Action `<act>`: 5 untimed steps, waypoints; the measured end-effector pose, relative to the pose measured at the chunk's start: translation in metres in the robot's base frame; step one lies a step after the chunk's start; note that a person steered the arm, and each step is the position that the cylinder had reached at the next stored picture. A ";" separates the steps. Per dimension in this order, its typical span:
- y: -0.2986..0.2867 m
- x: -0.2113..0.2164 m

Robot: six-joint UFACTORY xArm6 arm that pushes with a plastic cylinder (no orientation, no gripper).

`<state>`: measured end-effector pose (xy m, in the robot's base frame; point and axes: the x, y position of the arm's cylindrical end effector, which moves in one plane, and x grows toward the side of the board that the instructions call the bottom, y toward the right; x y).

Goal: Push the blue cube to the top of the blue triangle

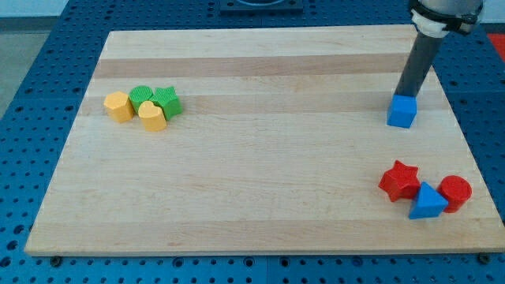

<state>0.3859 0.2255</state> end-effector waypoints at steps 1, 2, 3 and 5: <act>-0.006 0.000; -0.011 0.000; -0.013 0.004; -0.013 0.037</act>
<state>0.4229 0.2120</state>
